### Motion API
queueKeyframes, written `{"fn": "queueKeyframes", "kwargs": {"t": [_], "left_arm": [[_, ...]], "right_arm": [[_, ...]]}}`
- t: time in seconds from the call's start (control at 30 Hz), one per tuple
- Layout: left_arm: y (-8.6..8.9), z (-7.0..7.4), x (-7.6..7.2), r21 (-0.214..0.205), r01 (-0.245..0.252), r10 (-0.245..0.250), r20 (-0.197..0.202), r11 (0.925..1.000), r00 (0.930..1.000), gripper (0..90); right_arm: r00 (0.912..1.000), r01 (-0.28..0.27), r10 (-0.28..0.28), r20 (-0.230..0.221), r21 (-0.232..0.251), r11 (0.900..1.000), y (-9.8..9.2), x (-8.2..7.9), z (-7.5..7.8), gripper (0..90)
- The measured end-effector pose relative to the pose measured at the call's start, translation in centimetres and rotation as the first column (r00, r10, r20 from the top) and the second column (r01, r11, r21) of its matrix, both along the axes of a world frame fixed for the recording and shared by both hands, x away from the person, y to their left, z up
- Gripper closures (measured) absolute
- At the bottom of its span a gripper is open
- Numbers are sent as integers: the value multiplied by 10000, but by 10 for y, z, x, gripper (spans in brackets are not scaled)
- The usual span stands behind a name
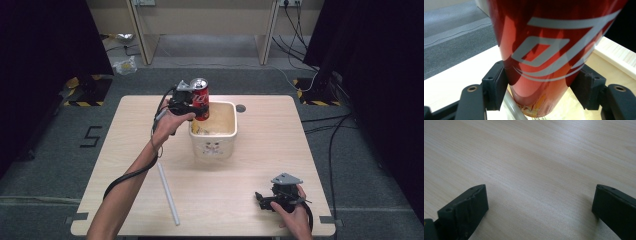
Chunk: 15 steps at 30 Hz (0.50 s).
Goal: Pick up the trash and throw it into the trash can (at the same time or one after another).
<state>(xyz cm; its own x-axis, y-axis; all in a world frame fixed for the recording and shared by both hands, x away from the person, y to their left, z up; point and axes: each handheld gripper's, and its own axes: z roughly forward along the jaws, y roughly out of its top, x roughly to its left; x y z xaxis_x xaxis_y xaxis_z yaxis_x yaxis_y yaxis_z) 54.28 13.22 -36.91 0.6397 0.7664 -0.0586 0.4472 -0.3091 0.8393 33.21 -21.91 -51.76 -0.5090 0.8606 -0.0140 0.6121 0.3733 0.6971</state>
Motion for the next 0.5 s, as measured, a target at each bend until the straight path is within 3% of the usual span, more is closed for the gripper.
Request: {"fn": "queueKeyframes", "kwargs": {"t": [0.5], "left_arm": [[-1,-4,2,-164,-73,73,-24,9998,10000,331]], "right_arm": [[10000,-14,14,5,-13,10000,0,0,0,8]]}}
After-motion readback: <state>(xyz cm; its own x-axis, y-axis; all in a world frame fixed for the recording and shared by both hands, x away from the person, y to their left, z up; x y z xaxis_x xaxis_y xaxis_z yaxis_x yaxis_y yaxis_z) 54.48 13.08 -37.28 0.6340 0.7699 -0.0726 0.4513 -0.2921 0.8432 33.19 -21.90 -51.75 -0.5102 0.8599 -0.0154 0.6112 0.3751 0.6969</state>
